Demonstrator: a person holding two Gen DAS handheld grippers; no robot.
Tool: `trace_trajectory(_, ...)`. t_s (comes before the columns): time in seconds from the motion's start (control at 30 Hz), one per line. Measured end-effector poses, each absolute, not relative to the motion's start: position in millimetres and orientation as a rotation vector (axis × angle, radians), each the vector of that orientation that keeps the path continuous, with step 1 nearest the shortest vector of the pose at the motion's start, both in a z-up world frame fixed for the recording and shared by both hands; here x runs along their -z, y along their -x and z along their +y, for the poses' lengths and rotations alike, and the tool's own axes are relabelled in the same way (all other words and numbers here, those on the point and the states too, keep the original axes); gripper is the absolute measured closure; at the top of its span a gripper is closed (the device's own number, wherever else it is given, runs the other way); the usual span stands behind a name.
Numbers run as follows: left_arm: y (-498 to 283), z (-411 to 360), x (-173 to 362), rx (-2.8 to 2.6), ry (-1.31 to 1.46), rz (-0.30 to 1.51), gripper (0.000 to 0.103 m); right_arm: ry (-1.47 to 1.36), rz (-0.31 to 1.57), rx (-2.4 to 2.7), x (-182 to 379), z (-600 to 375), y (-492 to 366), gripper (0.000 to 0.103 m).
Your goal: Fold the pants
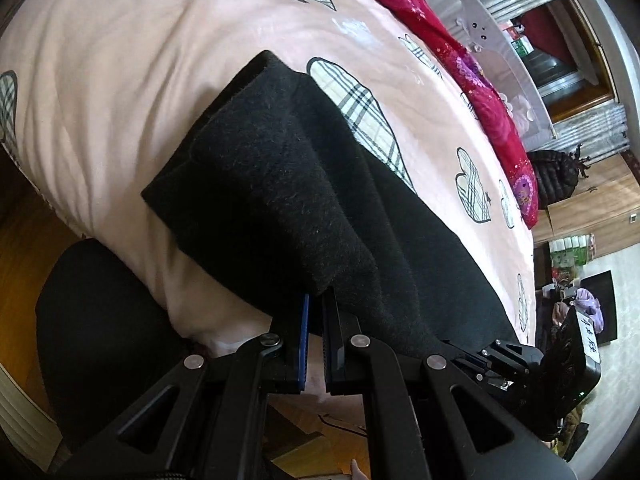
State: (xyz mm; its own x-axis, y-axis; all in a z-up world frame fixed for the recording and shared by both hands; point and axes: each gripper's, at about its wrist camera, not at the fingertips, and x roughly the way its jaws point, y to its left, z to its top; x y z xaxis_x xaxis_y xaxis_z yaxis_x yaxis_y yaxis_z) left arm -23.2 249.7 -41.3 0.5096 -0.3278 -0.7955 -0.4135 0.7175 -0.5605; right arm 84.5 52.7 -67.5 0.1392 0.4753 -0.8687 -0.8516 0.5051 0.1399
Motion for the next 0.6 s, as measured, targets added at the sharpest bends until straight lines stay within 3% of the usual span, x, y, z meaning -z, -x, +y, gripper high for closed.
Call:
trace_trajectory(0.33,32,257,65,-0.094,0.837,1.090,0.101,0.464,1.059,-0.992,77,58,-82,0.095)
trace_trajectory(0.47,36,265,71,-0.097,0.856,1.099,0.102,0.446,1.081,-0.988,79,61,-84,0.090)
trace_trajectory(0.6,40,271,70,-0.087,0.879,1.103,0.099,0.403,1.100,-0.998,78,60,-85,0.076)
